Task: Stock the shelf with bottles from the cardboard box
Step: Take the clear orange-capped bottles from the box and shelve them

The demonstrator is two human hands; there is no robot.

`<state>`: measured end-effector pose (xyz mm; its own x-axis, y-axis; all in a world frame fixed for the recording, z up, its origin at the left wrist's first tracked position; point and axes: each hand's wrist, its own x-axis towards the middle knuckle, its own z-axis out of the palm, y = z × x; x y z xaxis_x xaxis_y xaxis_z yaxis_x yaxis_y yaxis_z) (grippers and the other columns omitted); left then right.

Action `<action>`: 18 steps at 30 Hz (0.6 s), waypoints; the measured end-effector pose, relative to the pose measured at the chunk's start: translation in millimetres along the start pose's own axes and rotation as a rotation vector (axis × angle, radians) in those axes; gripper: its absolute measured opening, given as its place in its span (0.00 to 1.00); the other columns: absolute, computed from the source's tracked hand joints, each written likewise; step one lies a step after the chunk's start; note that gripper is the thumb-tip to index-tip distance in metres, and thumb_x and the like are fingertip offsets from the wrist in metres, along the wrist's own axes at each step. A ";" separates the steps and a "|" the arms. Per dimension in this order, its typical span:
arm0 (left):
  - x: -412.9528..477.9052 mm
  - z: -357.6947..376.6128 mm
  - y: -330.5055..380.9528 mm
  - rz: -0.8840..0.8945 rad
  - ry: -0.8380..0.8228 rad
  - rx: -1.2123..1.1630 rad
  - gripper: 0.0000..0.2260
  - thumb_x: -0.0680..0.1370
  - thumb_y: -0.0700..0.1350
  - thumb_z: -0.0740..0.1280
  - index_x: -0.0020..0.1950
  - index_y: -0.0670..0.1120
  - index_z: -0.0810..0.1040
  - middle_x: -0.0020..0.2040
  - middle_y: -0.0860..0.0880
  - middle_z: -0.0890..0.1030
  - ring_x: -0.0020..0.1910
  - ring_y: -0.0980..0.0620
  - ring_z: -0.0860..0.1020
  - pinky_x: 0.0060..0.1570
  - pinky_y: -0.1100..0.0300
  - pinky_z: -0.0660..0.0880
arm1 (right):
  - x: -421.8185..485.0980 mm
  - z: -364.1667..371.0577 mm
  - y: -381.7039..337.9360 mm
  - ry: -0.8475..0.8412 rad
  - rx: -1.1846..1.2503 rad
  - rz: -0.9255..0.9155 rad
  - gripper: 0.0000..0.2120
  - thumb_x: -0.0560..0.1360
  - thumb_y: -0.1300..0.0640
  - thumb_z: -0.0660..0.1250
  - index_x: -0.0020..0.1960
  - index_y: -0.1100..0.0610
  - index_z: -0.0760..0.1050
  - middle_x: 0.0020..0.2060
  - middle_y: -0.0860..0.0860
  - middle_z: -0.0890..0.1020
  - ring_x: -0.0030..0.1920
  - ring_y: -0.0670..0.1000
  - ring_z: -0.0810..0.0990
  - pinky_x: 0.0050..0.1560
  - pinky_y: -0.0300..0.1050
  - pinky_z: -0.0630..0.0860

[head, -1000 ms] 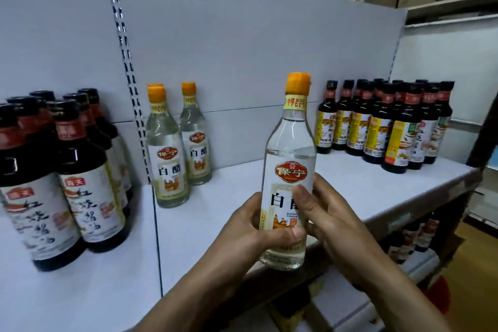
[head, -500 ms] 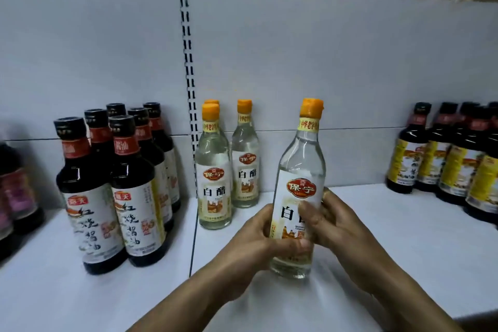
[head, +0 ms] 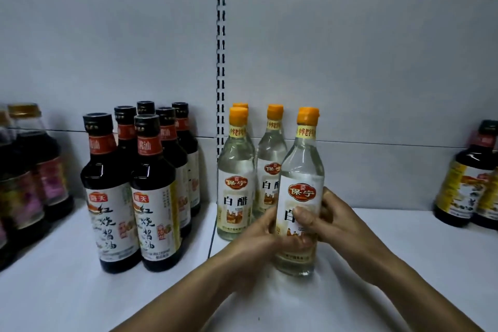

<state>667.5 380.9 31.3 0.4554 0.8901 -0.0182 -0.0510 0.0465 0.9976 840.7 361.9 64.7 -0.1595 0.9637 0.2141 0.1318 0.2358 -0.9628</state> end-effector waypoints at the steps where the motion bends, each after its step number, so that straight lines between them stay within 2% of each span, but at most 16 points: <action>1: 1.2 -1.5 -2.0 -0.003 -0.002 -0.014 0.24 0.76 0.37 0.74 0.69 0.53 0.77 0.63 0.47 0.84 0.65 0.46 0.81 0.71 0.43 0.73 | 2.7 0.2 2.2 -0.009 -0.007 0.000 0.23 0.71 0.51 0.73 0.65 0.54 0.74 0.53 0.48 0.87 0.53 0.49 0.87 0.47 0.41 0.83; 8: 9.3 -9.7 -5.9 0.014 0.020 0.016 0.25 0.75 0.36 0.75 0.70 0.52 0.76 0.61 0.48 0.85 0.63 0.47 0.82 0.70 0.46 0.74 | 14.2 -1.5 10.1 -0.030 -0.025 0.003 0.25 0.71 0.52 0.74 0.66 0.53 0.74 0.55 0.49 0.87 0.55 0.50 0.87 0.53 0.47 0.84; 12: 12.5 -11.4 -7.5 0.028 0.052 0.056 0.25 0.74 0.35 0.76 0.68 0.52 0.77 0.60 0.50 0.86 0.61 0.49 0.83 0.69 0.48 0.75 | 17.5 -3.2 16.7 -0.029 -0.073 0.000 0.29 0.70 0.44 0.77 0.67 0.47 0.73 0.58 0.47 0.86 0.59 0.50 0.85 0.60 0.55 0.82; 16: 13.5 -9.6 -8.2 0.055 0.072 0.080 0.25 0.75 0.35 0.76 0.67 0.53 0.77 0.59 0.51 0.86 0.61 0.50 0.83 0.69 0.48 0.75 | 19.4 -2.3 22.3 -0.011 -0.018 -0.016 0.25 0.70 0.52 0.74 0.66 0.50 0.74 0.55 0.48 0.87 0.57 0.50 0.86 0.57 0.48 0.83; 18: 14.0 -9.1 -7.7 0.064 0.079 0.092 0.25 0.74 0.37 0.76 0.68 0.53 0.76 0.60 0.51 0.86 0.61 0.50 0.83 0.69 0.47 0.75 | 20.7 -0.5 24.9 -0.021 -0.009 -0.018 0.24 0.71 0.53 0.74 0.66 0.50 0.74 0.55 0.48 0.87 0.57 0.50 0.85 0.57 0.48 0.83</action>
<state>666.2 397.2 22.7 0.3825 0.9229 0.0446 0.0052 -0.0504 0.9987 841.1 387.7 45.3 -0.1823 0.9564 0.2281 0.1377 0.2545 -0.9572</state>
